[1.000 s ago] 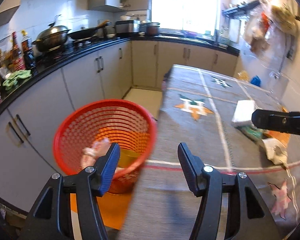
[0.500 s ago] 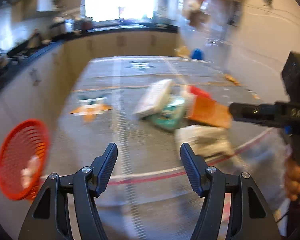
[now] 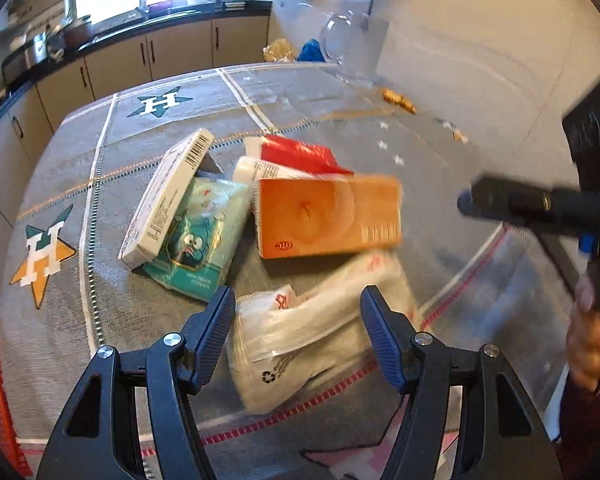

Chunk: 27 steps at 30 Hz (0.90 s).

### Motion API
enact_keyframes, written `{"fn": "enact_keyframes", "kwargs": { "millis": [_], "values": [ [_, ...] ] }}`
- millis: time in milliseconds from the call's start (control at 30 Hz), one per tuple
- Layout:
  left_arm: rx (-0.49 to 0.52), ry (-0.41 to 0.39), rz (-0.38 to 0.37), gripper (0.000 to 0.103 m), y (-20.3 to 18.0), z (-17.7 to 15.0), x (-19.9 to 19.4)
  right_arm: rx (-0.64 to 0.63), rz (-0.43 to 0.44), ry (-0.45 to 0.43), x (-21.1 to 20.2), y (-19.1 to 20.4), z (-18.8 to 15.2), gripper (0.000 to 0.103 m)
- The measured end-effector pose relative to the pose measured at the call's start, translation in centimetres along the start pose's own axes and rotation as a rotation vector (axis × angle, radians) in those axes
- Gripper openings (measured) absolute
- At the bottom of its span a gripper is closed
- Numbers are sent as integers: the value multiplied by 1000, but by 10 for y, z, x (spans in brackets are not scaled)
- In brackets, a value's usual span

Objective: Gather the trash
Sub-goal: 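Return both tools from the basket to the table pile, then grasp the white plastic wrapper with the left tool while the right tool grasps the orange medicine box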

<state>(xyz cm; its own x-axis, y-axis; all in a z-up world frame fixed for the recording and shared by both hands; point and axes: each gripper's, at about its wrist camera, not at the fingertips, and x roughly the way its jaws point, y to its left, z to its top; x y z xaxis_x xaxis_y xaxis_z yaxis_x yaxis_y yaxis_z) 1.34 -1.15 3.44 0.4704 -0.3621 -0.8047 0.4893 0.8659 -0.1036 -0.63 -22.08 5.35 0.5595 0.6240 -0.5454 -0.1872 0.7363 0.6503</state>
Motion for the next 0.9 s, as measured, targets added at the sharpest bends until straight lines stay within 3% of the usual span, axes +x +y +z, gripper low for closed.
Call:
{"fn": "enact_keyframes", "kwargs": {
  "millis": [200, 300, 433, 667, 733, 800, 900],
  "values": [
    [137, 41, -51, 64, -39, -31, -23, 12, 14, 1, -1, -6, -1, 52],
    [182, 23, -12, 65, -55, -35, -31, 16, 21, -4, -1, -9, -1, 53],
    [158, 2, 90, 74, -55, -22, -23, 23, 27, -7, -3, -13, 0, 53],
    [147, 45, 97, 74, -60, -12, 12, 38, 6, -14, -10, -24, 3, 53],
    [144, 42, 119, 68, -63, -13, 15, 36, -3, -9, -10, -24, 7, 53],
    [144, 37, 157, 53, -62, -16, 15, 27, -13, 1, -7, -22, 9, 54],
    [104, 17, 141, 34, -54, -19, 6, 15, -22, 17, 1, -18, 16, 55]
  ]
}}
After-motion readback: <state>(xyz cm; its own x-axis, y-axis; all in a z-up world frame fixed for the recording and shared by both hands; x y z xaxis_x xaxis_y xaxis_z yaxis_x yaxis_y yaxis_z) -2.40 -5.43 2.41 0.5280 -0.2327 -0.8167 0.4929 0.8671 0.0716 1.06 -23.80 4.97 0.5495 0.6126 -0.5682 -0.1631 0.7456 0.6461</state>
